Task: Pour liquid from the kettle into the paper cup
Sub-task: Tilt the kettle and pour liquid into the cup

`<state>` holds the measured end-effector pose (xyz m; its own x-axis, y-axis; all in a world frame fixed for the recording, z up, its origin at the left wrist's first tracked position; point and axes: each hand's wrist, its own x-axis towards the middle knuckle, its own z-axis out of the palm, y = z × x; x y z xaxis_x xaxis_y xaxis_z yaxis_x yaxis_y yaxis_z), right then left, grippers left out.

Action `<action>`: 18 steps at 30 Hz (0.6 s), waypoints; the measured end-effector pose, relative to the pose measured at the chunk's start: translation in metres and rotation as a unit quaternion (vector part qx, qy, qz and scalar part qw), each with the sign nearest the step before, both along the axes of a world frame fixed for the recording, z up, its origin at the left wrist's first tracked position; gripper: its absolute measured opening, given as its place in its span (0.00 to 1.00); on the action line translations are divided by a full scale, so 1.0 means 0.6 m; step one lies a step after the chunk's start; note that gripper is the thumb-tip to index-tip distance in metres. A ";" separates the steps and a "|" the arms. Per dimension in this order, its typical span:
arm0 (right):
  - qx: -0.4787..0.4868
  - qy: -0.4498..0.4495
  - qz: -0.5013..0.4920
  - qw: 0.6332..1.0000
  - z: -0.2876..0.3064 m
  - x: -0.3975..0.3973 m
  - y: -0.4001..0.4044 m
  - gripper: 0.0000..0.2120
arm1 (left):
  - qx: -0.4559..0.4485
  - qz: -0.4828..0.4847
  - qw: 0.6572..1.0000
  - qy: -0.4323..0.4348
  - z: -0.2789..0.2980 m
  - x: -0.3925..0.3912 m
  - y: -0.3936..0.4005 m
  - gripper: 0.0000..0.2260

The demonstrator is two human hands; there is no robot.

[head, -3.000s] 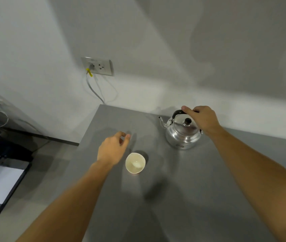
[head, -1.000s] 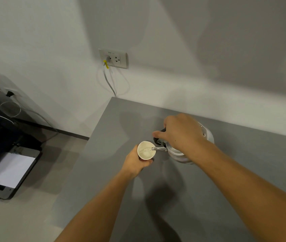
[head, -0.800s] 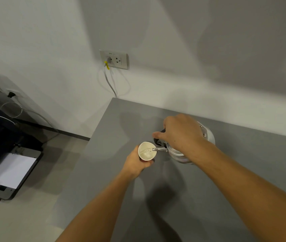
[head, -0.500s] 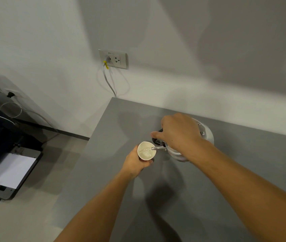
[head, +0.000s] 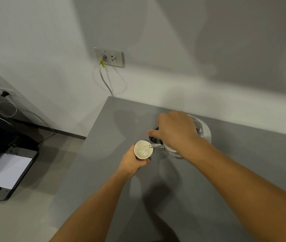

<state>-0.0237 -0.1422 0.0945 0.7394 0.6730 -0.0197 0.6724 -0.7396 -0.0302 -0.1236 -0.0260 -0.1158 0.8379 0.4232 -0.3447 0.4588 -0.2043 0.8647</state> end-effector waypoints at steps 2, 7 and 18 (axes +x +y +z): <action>-0.001 -0.002 0.001 1.000 0.000 0.000 0.000 0.22 | -0.003 0.000 1.000 0.000 0.001 0.000 0.000 0.28; -0.003 -0.006 0.003 1.000 0.000 0.000 0.000 0.24 | -0.010 0.003 1.000 0.000 -0.003 0.001 0.001 0.29; -0.009 -0.014 -0.001 1.000 -0.001 0.001 -0.002 0.24 | -0.003 -0.001 1.000 -0.002 0.000 -0.001 0.001 0.27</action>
<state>-0.0231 -0.1432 0.0941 0.7407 0.6717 -0.0110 0.6718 -0.7407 0.0009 -0.1242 -0.0256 -0.1160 0.8403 0.4198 -0.3429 0.4543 -0.2003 0.8681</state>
